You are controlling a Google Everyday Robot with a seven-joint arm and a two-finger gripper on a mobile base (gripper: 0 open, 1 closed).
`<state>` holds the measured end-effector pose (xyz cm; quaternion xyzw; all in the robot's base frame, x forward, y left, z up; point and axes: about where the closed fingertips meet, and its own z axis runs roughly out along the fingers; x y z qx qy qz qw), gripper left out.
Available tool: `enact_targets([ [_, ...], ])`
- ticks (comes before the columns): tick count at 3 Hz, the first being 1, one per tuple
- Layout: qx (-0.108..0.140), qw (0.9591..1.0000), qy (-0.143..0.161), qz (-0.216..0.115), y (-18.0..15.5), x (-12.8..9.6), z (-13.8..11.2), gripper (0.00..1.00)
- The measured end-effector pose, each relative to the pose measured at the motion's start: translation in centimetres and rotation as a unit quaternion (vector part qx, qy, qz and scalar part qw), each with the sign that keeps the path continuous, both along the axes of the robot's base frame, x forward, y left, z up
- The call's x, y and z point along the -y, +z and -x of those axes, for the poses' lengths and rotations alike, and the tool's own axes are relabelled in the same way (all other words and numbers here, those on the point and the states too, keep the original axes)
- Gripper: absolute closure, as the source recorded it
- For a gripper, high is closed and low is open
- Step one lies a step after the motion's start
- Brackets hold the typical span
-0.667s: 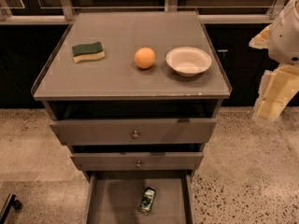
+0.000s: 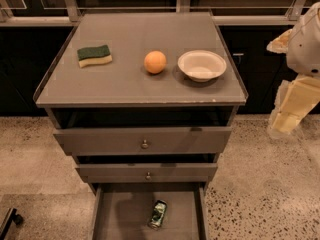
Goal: Pick green can from bottom drawer and place on counter
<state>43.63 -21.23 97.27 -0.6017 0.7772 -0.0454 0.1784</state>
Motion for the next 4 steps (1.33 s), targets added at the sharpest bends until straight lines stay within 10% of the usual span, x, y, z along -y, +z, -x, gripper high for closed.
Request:
enact_targets([
  [2, 0.07, 0.9927, -0.059, -0.078, -2.3, -0.1, 6.8, 0.0],
  [3, 0.068, 0.9814, -0.091, -0.154, -6.6, -5.2, 8.1, 0.0],
  [4, -0.012, 0.9608, -0.101, -0.258, -15.5, -13.7, 7.2, 0.0],
])
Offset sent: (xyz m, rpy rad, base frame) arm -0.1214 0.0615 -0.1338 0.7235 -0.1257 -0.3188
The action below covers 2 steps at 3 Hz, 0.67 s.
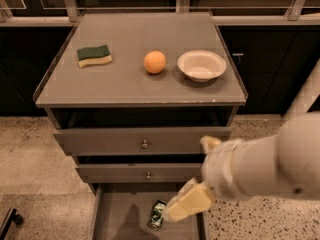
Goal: Pick green can from bottom drawer and place on counter
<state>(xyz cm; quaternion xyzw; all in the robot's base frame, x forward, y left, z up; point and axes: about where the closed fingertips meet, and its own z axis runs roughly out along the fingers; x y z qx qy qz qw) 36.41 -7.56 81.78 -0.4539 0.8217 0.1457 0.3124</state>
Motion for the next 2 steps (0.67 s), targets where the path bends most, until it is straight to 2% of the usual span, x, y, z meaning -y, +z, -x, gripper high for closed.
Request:
enact_targets([
  [1, -0.051, 0.9972, -0.019, -0.052, -5.39, -1.45, 0.2, 0.0],
  [2, -0.046, 0.9976, -0.024, -0.046, -5.78, -1.48, 0.46, 0.0],
])
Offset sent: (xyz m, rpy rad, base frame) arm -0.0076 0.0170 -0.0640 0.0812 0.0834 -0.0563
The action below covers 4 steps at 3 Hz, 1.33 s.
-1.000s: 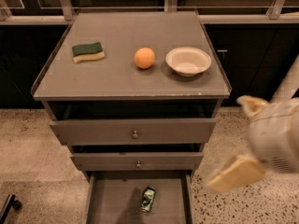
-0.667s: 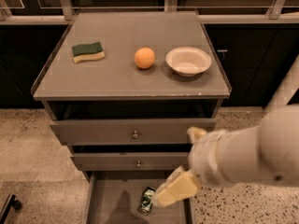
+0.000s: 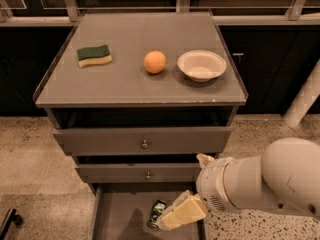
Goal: Pick green can from bottom drawer and place on counter
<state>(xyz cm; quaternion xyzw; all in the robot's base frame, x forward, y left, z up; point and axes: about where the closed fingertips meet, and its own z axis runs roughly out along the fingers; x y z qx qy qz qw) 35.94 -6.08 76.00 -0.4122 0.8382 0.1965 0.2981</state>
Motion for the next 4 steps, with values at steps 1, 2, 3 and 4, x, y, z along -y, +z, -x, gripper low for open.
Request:
enact_targets([
  [1, -0.021, 0.9996, -0.016, -0.008, -5.5, 0.7, 0.4, 0.0],
  [2, -0.034, 0.9974, -0.059, -0.024, -12.9, 3.7, -1.3, 0.0],
  [3, -0.062, 0.9912, -0.107, -0.049, -19.8, 5.8, -2.8, 0.0],
  [4, -0.097, 0.9869, -0.108, -0.07, -23.0, 4.9, -1.7, 0.0],
])
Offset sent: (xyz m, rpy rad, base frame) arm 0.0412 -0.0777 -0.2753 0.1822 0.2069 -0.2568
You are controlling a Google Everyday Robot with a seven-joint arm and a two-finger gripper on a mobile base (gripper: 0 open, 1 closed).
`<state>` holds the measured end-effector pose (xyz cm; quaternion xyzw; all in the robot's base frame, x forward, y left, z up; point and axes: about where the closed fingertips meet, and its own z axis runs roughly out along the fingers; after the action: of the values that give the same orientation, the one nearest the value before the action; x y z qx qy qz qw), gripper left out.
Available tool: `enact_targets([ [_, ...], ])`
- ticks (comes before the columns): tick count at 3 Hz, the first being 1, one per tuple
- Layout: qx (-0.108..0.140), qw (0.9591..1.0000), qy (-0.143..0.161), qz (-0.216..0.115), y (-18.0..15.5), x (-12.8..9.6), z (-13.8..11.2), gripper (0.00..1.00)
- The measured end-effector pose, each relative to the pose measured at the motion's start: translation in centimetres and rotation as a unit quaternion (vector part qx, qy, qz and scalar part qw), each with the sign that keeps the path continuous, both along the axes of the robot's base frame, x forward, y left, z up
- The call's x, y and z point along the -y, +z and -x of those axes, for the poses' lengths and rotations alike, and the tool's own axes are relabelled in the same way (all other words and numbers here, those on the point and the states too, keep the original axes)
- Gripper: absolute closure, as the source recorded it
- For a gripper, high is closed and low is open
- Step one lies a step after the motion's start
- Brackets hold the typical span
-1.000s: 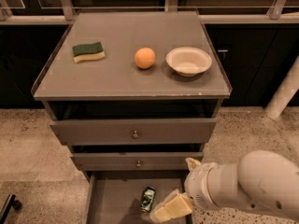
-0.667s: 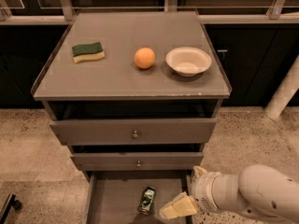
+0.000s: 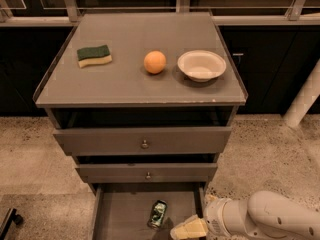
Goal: Pick green can from bottom drawer and place on counter
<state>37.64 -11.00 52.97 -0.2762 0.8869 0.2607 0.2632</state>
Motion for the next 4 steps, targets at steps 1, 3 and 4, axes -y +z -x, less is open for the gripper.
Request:
enact_targets([
  [1, 0.0, 1.0, 0.0, 0.0, 0.0, 0.0, 0.0, 0.0],
  [3, 0.006, 0.9931, -0.11, -0.039, -4.9, 2.5, -4.2, 0.0],
  [4, 0.03, 0.9844, -0.172, -0.023, -9.1, 4.9, -7.9, 0.0],
])
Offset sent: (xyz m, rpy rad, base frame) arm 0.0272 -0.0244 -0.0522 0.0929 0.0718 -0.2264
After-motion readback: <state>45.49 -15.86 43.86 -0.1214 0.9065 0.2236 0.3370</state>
